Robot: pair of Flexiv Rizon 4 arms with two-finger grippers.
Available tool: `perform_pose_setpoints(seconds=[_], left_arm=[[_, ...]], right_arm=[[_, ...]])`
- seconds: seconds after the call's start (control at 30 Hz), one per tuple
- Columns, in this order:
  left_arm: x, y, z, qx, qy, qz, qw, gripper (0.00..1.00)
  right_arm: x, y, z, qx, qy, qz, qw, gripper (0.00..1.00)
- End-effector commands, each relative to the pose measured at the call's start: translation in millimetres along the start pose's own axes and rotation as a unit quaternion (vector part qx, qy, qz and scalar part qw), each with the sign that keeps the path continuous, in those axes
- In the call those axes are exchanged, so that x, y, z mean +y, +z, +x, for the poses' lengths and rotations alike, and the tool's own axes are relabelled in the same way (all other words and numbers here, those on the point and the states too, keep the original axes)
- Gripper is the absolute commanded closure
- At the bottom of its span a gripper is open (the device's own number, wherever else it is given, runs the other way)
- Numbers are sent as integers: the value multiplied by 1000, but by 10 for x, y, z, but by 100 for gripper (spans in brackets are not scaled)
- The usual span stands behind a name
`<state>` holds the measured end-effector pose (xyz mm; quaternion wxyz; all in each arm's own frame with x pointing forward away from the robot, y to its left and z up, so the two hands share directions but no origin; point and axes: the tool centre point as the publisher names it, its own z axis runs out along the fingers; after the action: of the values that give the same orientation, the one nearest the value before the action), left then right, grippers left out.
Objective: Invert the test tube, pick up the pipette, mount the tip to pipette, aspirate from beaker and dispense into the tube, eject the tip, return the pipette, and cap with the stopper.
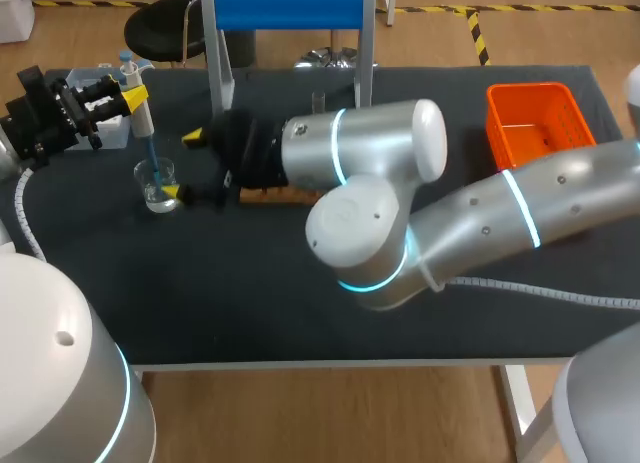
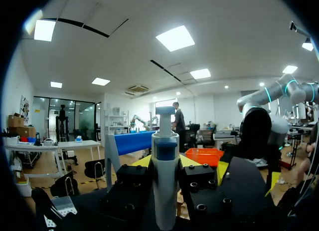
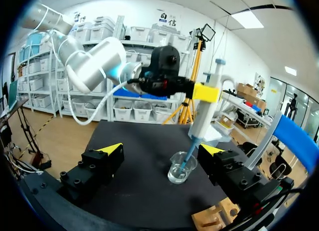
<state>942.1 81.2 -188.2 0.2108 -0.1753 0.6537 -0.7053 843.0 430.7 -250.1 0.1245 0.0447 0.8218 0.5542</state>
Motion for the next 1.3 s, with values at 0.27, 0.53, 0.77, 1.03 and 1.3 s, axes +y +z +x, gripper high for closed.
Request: perform_pose_setpoints(seconds=[0.27,0.53,0.77,1.03,1.3], left_arm=[[6,-5,-5,1,1,1,1000,100],[6,-5,-5,1,1,1,1000,100],[6,-5,-5,1,1,1,1000,100],[6,-5,-5,1,1,1,1000,100],[6,-5,-5,1,1,1,1000,100]], right_arm=[[438,-644,-217,210,6,-5,978,0],[651,-674,-351,237,2,-25,971,86],[752,-660,-527,253,-9,-33,967,100],[931,-604,-706,274,-19,-62,960,100],[1106,-465,-807,284,-13,-102,953,100]])
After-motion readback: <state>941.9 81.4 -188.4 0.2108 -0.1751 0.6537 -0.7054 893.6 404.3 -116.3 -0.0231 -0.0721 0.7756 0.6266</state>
